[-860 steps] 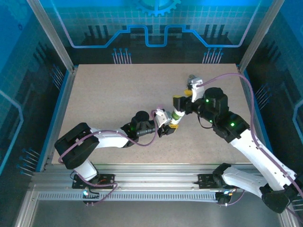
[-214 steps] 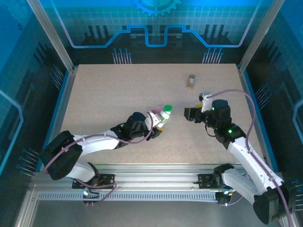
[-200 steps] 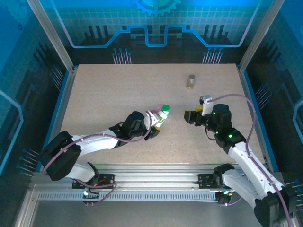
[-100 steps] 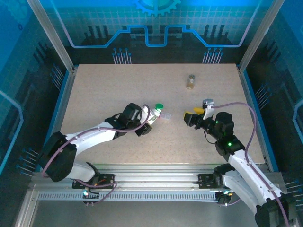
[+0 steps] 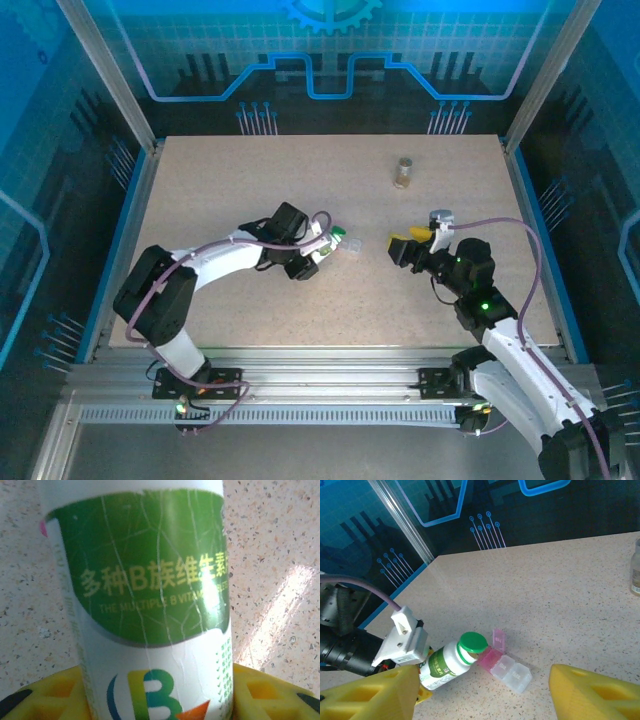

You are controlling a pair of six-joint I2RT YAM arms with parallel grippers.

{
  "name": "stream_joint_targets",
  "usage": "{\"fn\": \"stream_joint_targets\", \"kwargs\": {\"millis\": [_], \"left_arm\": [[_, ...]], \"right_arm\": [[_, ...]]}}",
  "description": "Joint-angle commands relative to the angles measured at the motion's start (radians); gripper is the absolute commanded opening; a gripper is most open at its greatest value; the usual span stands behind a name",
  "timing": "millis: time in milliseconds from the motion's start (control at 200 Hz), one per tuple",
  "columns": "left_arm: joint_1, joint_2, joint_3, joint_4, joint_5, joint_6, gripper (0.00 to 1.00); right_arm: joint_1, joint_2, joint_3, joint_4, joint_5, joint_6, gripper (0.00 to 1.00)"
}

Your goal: Sort the pills into containers

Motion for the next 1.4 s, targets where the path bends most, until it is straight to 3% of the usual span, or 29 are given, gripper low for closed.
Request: {"fn": "stream_joint_targets", "kwargs": {"millis": [0,480,1071,1391], "left_arm": [[0.006,0.045,0.075,-0.125,0.026,0.074,0.00],[0.009,0.138,0.230,-0.309,-0.141,0.178,0.00],[-0.036,0.212,0.331,-0.355,-0.408,0.365,0.00],[-0.084,0.242,0.372,-0.386,-0.481,0.429,0.00]], "right_arm": [[0.008,-0.014,-0.017,0.030,-0.009,0.010,0.70],[0.009,-0.012,-0.020,0.031,-0.015,0.019,0.70],[0.008,-0.017,-0.026,0.037,-0.019,0.025,0.70],[0.010,-0.020,-0.031,0.041,-0.019,0.028,0.70]]}}
